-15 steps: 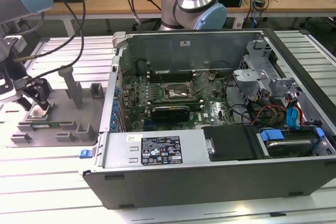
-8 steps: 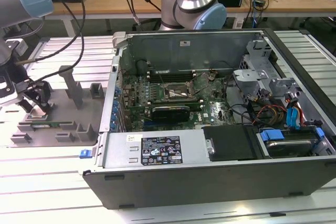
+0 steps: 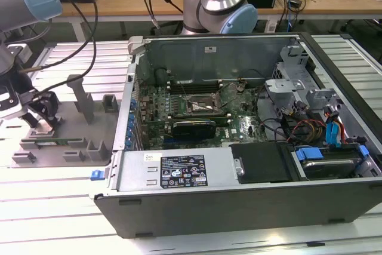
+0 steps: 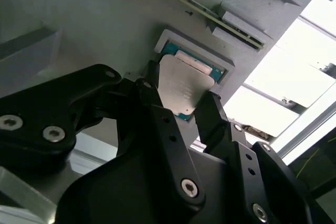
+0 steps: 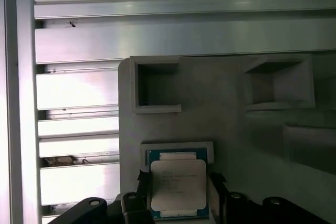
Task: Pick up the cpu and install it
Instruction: 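Pick up the cpu and move it towards the insertion slot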
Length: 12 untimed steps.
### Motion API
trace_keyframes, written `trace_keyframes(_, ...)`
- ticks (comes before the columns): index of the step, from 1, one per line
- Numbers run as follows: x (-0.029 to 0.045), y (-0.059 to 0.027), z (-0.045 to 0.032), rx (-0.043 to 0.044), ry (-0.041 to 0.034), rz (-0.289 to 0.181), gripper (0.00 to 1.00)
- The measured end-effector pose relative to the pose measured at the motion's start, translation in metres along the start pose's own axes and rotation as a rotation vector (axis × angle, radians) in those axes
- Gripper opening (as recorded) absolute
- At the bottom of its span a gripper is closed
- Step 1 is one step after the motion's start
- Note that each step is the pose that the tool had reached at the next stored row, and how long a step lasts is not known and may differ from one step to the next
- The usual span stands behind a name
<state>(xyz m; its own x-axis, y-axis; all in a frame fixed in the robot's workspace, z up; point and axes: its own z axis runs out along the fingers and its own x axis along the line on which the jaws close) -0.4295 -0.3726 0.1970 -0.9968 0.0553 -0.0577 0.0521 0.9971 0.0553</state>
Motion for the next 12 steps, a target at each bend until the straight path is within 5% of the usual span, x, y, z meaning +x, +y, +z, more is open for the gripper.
trace_keyframes(9,0.0001,-0.0001,0.0025,-0.0012,0.0038,-0.022,0.62)
trace_keyframes(10,0.0002,-0.0001,0.0038,-0.0011,0.007,-0.022,0.62)
trace_keyframes(12,-0.0018,-0.0001,0.0059,-0.0001,0.0291,-0.021,0.62)
